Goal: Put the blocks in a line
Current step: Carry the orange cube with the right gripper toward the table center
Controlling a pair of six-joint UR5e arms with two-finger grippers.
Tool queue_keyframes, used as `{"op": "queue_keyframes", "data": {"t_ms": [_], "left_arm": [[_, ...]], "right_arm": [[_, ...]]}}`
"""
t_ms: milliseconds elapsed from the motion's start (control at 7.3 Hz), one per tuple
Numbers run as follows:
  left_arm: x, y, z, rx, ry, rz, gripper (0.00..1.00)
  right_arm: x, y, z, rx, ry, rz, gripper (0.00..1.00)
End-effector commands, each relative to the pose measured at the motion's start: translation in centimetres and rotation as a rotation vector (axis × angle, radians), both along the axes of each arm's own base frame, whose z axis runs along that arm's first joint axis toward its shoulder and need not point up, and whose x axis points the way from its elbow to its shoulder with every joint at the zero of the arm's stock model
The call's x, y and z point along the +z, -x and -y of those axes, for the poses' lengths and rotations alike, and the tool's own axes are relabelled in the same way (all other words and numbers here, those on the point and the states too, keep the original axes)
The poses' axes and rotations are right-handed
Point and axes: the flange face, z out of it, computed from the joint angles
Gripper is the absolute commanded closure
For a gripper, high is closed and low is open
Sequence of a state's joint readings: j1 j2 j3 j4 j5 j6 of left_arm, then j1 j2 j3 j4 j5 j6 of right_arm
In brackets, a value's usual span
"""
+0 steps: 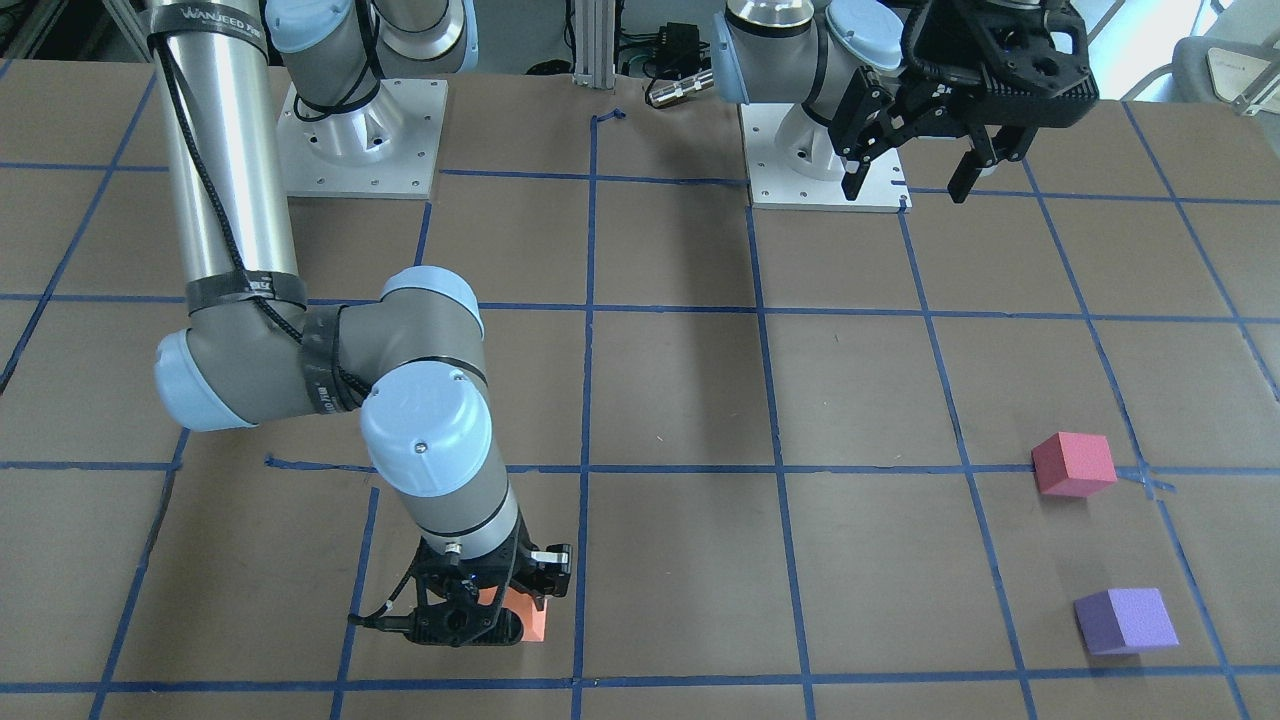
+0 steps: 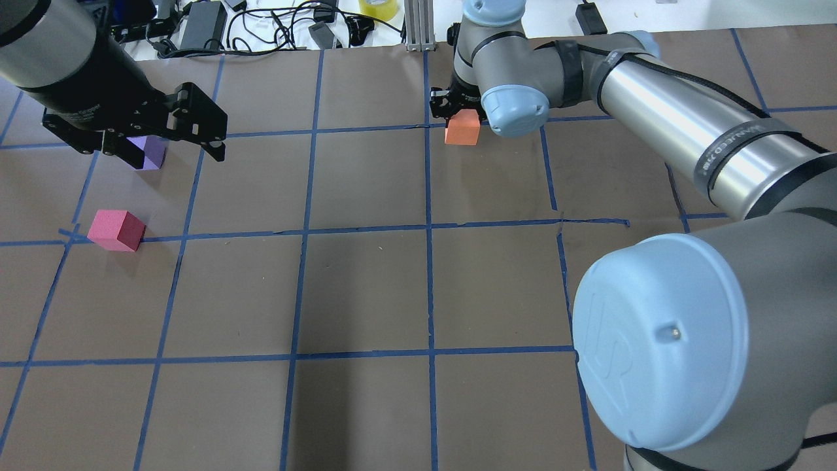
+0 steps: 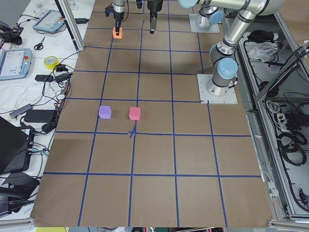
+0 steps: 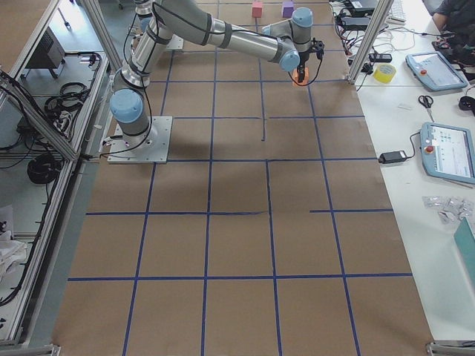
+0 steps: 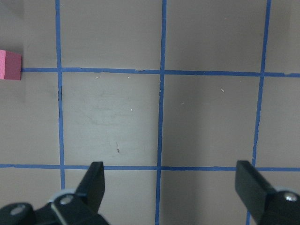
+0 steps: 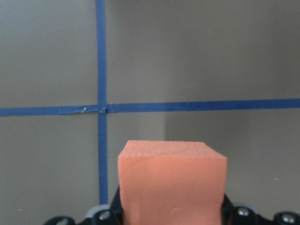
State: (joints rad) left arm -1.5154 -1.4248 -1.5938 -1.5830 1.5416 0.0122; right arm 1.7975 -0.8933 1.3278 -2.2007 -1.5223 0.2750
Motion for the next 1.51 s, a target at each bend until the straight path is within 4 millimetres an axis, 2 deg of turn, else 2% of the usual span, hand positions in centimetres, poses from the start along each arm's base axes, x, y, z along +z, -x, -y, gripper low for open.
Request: {"op": "queue_keyframes", "data": {"t_ms": [0, 137, 411, 685, 822, 959, 1233, 1370], "left_arm": [[0.1, -0.1, -0.1, 0.001, 0.001, 0.000, 0.00], [0.0, -0.1, 0.0, 0.001, 0.000, 0.000, 0.00], [0.0, -0.1, -0.1, 0.000, -0.002, 0.002, 0.00], [-0.1, -0.1, 0.1, 0.000, -0.003, 0.000, 0.00], [0.0, -0.1, 0.0, -0.003, -0.002, 0.002, 0.00], [-1.4, 0.1, 0.6, -0.005, -0.034, 0.000, 0.00], [-1.8, 0.1, 0.6, -0.015, -0.037, -0.001, 0.00], [-1.2, -0.2, 0.8, -0.002, -0.017, -0.002, 0.00]], "right_arm": [[-2.7, -4.7, -1.8, -0.085, -0.044, 0.016, 1.00], [-3.7, -5.9, -2.3, -0.096, -0.054, 0.017, 1.00], [-3.7, -7.8, -3.2, -0.121, -0.047, 0.030, 1.00], [-3.9, -8.0, -3.4, -0.118, -0.050, 0.027, 1.00], [-4.1, -8.0, -3.5, -0.120, -0.055, 0.026, 0.66], [-4.6, -8.0, -3.5, -0.115, -0.056, 0.029, 0.01], [-4.2, -8.1, -3.7, -0.118, -0.065, 0.041, 0.00], [-2.8, -8.2, -3.8, -0.112, -0.053, 0.051, 0.00]]}}
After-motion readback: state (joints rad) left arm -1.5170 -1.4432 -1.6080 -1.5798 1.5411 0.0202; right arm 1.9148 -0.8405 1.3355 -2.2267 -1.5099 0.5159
